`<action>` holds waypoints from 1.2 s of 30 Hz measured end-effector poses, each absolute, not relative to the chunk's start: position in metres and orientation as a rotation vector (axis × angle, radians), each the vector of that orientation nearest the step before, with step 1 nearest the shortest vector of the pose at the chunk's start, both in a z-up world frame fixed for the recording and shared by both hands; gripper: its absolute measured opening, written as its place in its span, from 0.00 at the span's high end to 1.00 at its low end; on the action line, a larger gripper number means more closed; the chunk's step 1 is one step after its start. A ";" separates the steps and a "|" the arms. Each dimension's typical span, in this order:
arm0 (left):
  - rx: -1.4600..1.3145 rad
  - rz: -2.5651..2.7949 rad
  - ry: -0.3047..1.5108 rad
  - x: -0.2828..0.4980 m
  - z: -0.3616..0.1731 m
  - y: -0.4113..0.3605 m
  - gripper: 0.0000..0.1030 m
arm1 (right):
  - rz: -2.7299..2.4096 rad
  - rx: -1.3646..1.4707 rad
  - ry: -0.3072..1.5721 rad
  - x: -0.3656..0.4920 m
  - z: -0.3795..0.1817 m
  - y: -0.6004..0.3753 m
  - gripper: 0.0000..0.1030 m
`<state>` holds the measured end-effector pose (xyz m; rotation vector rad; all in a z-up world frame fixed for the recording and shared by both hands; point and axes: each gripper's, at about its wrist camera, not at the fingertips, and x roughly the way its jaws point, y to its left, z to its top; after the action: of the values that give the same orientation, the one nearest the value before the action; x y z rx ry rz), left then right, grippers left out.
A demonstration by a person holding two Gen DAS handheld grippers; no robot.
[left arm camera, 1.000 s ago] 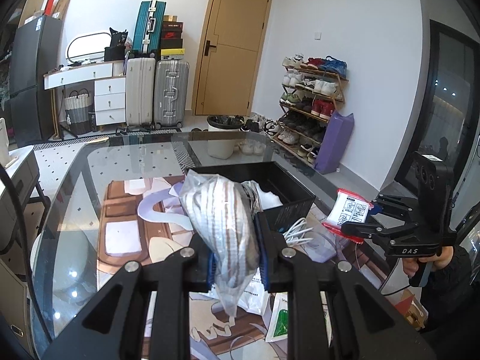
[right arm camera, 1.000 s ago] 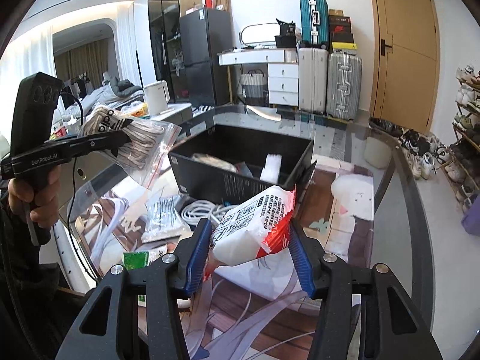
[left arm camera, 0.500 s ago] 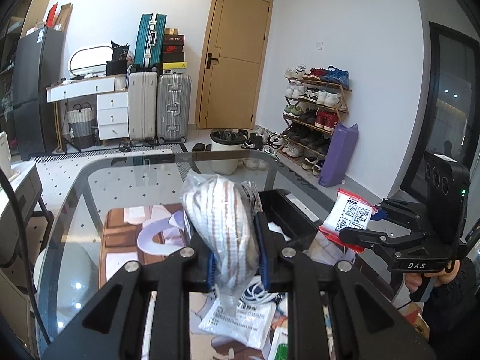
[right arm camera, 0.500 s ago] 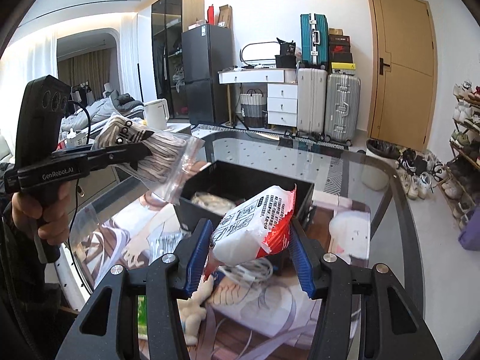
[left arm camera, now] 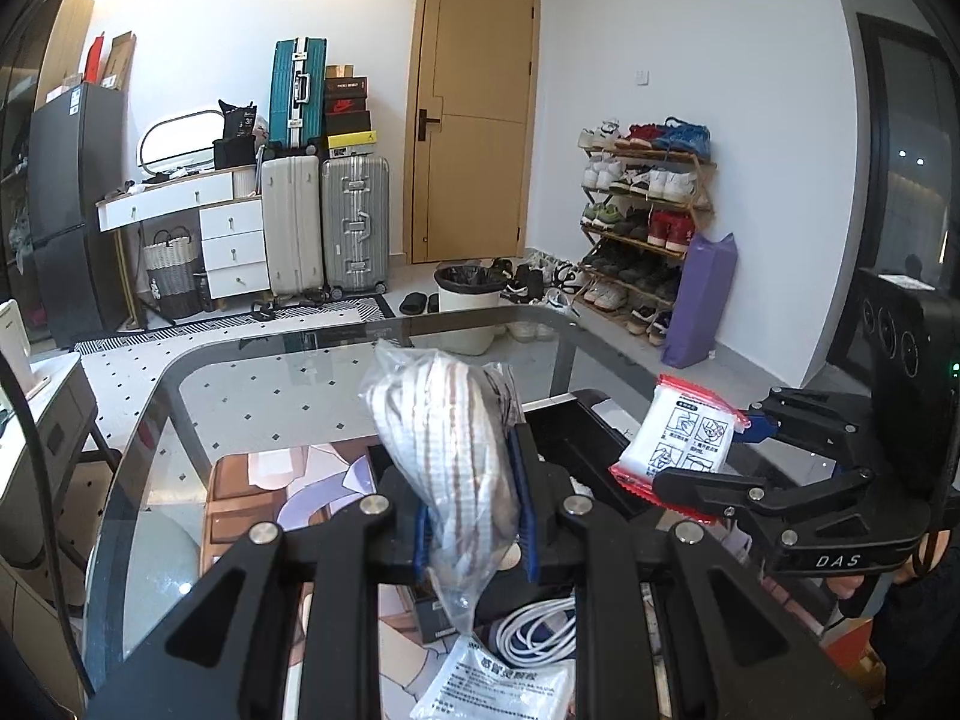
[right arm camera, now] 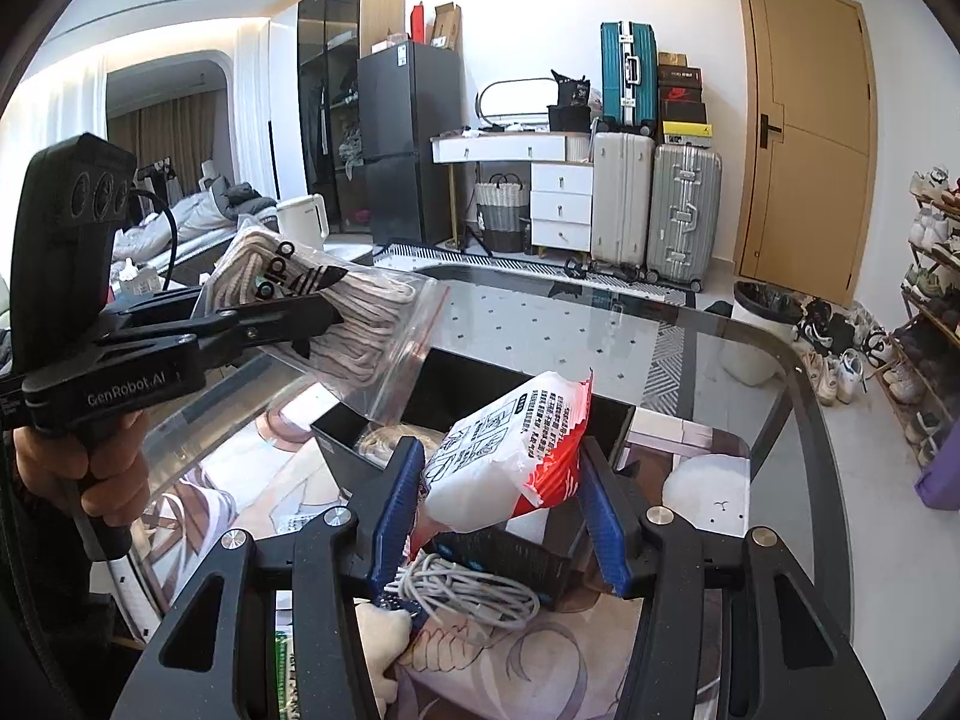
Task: Organize soft objects
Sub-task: 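Carry the Adidas bag and red-edged packet over the black box, then open both tools to release the bag and packet into the box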
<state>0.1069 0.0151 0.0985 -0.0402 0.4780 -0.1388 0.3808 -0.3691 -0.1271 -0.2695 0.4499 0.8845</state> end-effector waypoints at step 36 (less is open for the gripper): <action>-0.079 -0.211 0.696 0.182 0.040 -0.009 0.80 | 0.895 -0.421 0.558 0.440 -0.161 -0.317 0.50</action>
<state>0.1823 -0.0092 0.0397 -0.0792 0.6962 -0.2111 0.4403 -0.3170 -0.1611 -0.4208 0.5580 0.8946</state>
